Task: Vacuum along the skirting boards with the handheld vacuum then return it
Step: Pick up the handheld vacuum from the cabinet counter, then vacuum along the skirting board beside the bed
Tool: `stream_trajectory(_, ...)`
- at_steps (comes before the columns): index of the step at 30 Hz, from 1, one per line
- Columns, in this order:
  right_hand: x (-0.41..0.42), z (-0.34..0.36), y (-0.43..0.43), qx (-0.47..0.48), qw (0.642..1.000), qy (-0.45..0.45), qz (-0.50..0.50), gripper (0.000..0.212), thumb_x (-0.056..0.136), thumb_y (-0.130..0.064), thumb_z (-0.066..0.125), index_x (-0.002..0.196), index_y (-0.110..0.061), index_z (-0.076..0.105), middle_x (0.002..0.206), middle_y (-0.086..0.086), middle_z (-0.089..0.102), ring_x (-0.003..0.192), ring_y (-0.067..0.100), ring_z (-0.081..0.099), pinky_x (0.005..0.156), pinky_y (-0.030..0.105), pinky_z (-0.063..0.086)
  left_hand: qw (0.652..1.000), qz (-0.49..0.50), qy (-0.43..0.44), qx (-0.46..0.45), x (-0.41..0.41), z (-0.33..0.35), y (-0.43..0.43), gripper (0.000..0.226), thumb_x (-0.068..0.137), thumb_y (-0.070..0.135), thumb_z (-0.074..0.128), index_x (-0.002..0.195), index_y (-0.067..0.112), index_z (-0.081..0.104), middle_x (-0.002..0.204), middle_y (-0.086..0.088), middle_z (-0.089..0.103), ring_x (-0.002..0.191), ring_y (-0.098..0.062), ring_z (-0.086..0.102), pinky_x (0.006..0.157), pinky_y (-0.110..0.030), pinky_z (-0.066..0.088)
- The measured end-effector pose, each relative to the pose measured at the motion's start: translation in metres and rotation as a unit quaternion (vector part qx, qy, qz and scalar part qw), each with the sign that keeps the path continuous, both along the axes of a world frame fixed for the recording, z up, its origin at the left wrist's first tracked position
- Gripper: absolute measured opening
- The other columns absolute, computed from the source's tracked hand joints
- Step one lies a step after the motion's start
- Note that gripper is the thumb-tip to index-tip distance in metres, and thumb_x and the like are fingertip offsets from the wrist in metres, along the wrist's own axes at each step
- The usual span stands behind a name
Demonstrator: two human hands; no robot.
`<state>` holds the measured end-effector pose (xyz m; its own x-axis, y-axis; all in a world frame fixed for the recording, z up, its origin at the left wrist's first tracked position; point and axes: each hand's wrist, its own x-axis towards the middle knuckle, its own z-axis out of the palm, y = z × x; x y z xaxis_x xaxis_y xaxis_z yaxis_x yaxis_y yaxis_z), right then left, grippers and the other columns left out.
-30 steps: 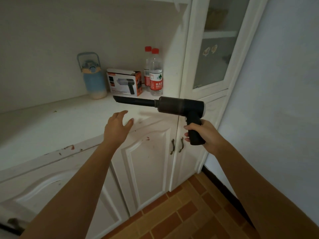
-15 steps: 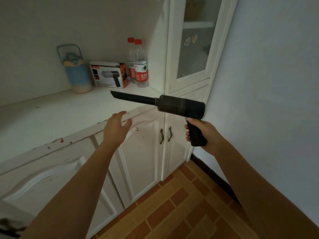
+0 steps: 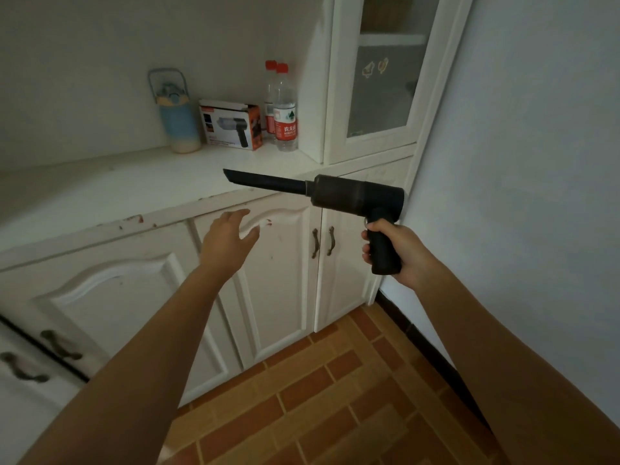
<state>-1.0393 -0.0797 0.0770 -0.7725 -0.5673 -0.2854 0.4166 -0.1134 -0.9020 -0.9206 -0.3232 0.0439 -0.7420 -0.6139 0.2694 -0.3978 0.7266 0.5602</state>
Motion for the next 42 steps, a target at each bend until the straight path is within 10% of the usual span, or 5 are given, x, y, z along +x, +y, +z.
stream_trajectory(18, 0.106, 0.012, -0.002, 0.007, 0.988, 0.028, 0.154, 0.027, 0.082, -0.023, 0.069, 0.102, -0.007, 0.060, 0.076, 0.007, 0.062, 0.052, 0.014, 0.059, 0.051, 0.025, 0.052, 0.979, 0.150, -0.072, -0.118, 0.204, 0.014, 0.059, 0.048, 0.092, 0.028, 0.055, 0.136, 0.009, 0.047, 0.135, -0.015, 0.050, 0.123, -0.032, 0.047, 0.099, -0.044, 0.040)
stream_trajectory(42, 0.436, 0.001, -0.161, -0.006, 0.856, 0.013, 0.517, 0.027, 0.081, -0.018, 0.070, 0.102, -0.007, 0.059, 0.073, 0.007, 0.063, 0.050, 0.014, 0.062, 0.048, 0.022, 0.050, 0.839, 0.518, -0.123, -0.113, 0.590, 0.031, 0.124, 0.048, 0.090, 0.029, 0.054, 0.135, 0.013, 0.048, 0.136, -0.013, 0.050, 0.124, -0.031, 0.045, 0.099, -0.043, 0.039)
